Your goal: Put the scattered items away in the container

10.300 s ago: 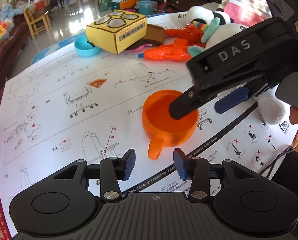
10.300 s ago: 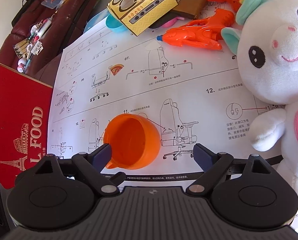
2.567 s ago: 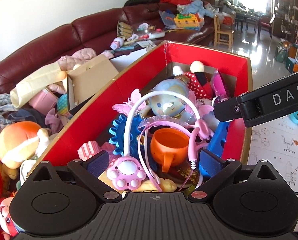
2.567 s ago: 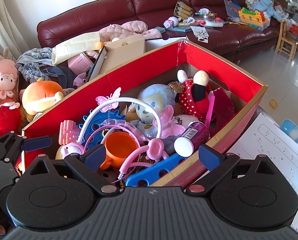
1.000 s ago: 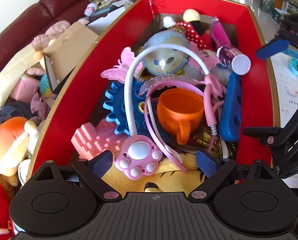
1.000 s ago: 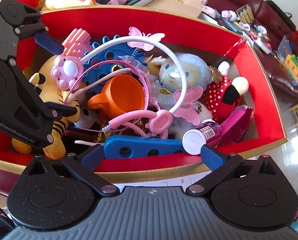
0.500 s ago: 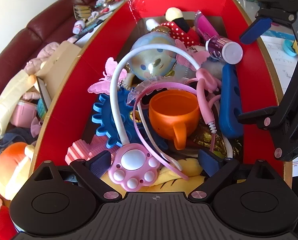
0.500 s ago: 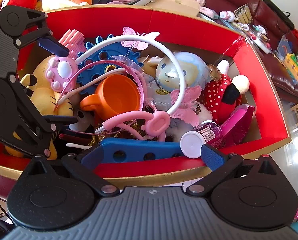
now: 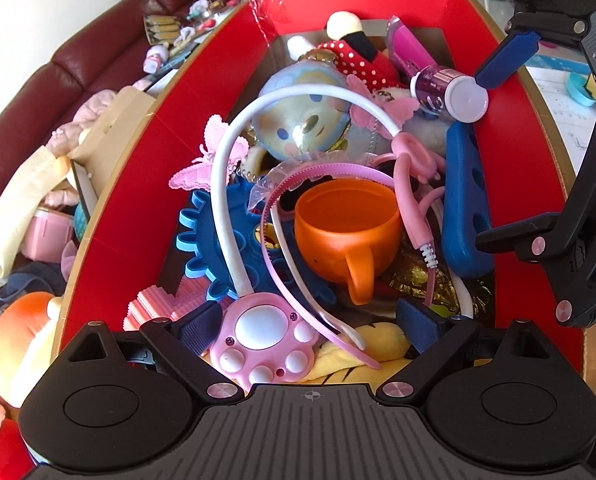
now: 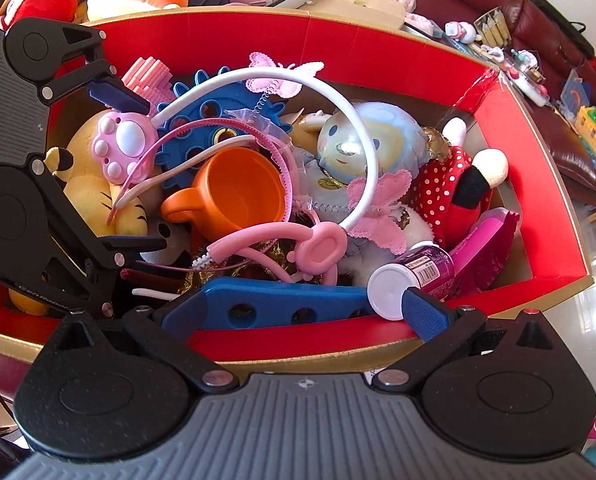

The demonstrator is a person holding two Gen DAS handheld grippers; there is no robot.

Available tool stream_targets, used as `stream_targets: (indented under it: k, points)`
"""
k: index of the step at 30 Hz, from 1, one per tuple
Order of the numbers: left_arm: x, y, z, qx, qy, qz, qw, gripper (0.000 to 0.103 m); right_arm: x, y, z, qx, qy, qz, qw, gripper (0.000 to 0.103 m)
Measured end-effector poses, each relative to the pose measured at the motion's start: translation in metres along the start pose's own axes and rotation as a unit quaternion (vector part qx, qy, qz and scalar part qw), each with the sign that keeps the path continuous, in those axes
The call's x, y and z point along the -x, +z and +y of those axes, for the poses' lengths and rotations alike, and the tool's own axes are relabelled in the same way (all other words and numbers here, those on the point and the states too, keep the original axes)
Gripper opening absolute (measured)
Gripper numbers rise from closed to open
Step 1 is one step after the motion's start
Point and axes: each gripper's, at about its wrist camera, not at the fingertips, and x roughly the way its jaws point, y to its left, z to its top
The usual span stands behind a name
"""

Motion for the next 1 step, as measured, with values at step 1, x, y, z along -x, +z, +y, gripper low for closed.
stream_targets:
  k: [1]
  points:
    - [-0.0008,-0.0003,-0.0002,0.0,0.0,0.0,1.0,0.098,-0.0008,0.0,0.0003,0.0,-0.001,0.0,1.0,0.103]
